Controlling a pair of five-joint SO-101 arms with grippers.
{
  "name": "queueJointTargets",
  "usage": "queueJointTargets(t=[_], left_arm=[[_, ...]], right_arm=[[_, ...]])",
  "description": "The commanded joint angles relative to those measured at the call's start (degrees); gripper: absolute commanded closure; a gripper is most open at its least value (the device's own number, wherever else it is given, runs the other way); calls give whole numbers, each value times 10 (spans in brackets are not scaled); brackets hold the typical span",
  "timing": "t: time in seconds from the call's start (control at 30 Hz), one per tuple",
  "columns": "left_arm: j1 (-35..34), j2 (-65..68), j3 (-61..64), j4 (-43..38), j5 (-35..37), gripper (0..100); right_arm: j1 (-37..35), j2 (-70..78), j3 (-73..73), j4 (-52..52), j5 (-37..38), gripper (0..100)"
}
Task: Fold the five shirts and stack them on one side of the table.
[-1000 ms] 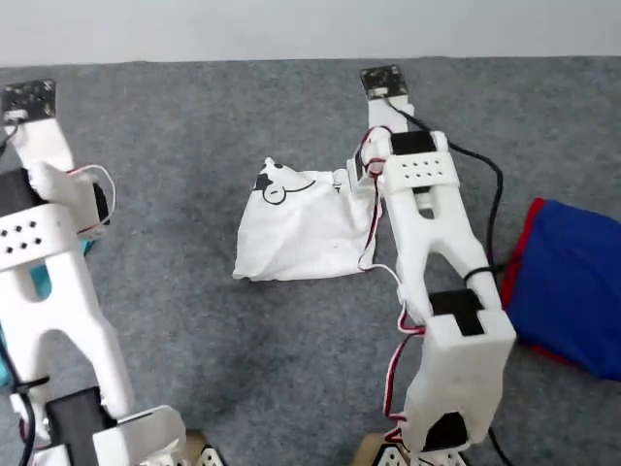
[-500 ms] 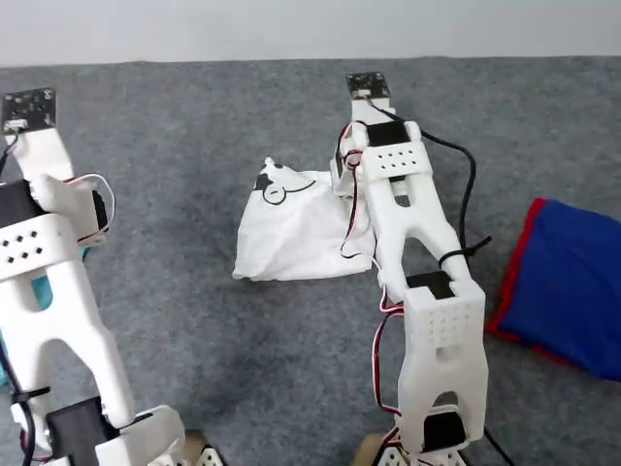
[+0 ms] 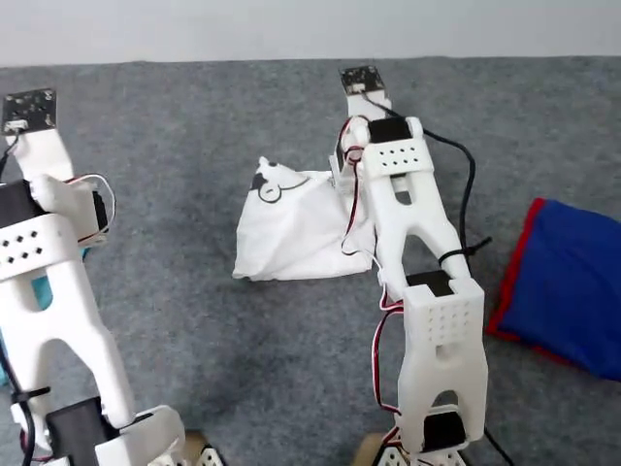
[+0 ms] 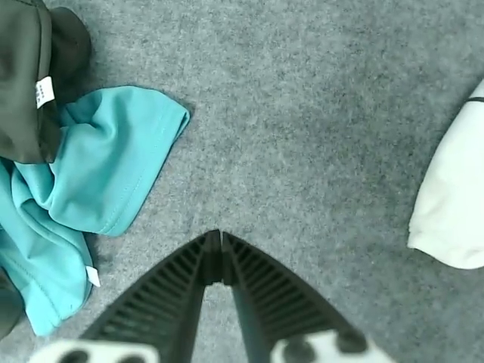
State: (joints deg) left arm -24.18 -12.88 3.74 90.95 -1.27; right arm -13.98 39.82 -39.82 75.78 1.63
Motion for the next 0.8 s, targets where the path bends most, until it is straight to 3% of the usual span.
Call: queueJointTargets(t=[0.0,0.27,0.47,0.67,0.77], left_arm=[[-3,-21,-3,-11,-4,996],[-3,-21,-3,-7,-4,996],[-3,-25,27,-11,-5,996],[-4,-25,49,-28,-5,996],[-2,-25,49,-32,-4,996]], right_arm=[[2,-19,-44,-36,51,987],[36,30,-44,-102,98,976],[47,21,-49,-55,91,786],[19,-29,-95,-30,78,787],[-26,-35,-125,-24,81,850]])
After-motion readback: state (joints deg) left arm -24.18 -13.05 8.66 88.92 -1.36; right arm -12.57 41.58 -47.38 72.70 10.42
